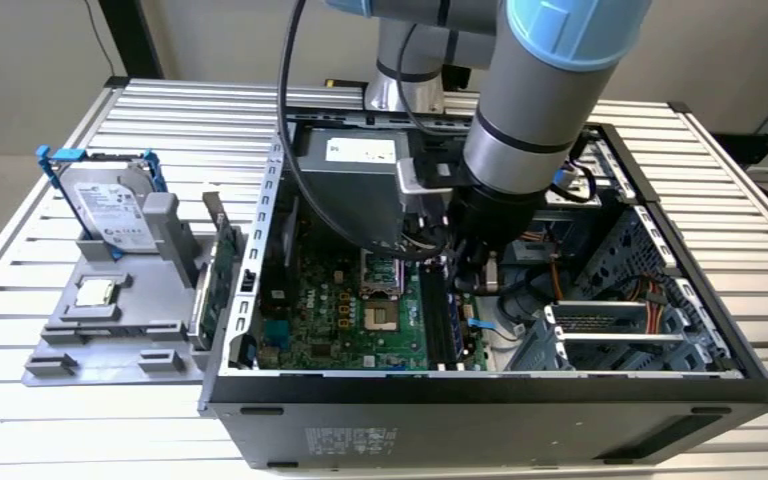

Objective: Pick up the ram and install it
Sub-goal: 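Press down the ram until it locks into place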

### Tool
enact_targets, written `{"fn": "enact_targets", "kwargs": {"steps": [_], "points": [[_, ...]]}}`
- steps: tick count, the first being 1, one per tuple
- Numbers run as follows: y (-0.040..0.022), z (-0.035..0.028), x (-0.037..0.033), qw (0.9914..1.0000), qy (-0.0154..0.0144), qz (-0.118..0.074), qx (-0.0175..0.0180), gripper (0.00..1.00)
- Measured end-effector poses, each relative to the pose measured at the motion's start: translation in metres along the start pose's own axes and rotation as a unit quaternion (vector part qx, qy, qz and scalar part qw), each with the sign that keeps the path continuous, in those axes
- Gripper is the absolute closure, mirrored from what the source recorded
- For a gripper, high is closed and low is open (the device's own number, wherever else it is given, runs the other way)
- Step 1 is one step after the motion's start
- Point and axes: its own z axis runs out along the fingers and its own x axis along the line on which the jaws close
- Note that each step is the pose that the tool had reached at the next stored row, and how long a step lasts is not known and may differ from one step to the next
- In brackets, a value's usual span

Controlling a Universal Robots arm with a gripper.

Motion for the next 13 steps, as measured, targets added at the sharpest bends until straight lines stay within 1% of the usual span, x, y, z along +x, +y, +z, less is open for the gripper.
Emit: {"fn": "enact_targets", "kwargs": {"steps": [1, 2, 6, 10, 13], "points": [[0.0000, 0.0001, 0.0001, 0.99999, 0.0003, 0.000, 0.0042, 1.00], [0.0001, 0.0001, 0.0004, 0.99999, 0.0006, 0.000, 0.0053, 1.00], [0.0003, 0.0001, 0.0015, 0.99999, 0.0005, 0.001, 0.0049, 1.00], [0.0009, 0.0005, 0.0075, 0.99998, 0.0005, 0.004, 0.0049, 1.00], [0.0010, 0.0043, 0.0081, 0.99996, 0.0004, 0.007, 0.0050, 1.00]]}}
